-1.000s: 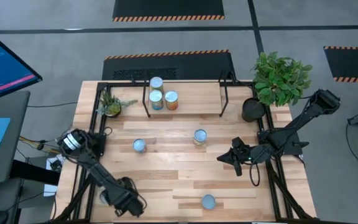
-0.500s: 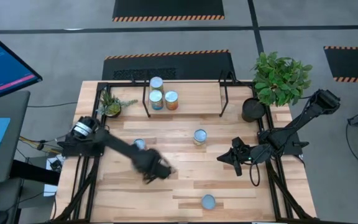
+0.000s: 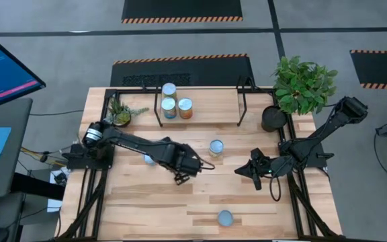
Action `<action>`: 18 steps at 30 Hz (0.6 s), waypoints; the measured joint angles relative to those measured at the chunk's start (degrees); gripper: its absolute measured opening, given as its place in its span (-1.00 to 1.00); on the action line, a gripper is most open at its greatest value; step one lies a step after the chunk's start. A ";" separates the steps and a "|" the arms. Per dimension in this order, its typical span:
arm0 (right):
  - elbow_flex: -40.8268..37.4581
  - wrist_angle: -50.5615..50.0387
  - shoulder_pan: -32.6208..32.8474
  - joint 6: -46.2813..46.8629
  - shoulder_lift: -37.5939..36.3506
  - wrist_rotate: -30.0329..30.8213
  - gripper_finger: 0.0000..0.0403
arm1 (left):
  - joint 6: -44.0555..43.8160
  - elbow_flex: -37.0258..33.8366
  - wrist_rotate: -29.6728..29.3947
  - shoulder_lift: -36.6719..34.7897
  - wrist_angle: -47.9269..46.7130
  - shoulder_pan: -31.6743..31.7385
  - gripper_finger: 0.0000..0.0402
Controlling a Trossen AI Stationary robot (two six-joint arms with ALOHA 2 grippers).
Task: Pick and place cans onto a shelf
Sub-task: Move the canned corn on the middle of the table
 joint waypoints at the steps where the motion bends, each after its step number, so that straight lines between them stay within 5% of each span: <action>1: 0.00 0.00 0.00 -0.02 0.00 0.00 -0.94 | -0.01 -0.25 0.96 0.00 -2.79 -0.55 -1.00; 10: -0.04 -2.37 0.22 0.02 0.00 0.04 -0.94 | -0.94 -18.12 4.88 -3.47 -7.47 -3.48 -1.00; 18: -0.02 -2.59 1.14 0.21 0.00 0.01 -0.94 | -6.74 -38.75 7.69 -14.54 10.18 -5.47 -1.00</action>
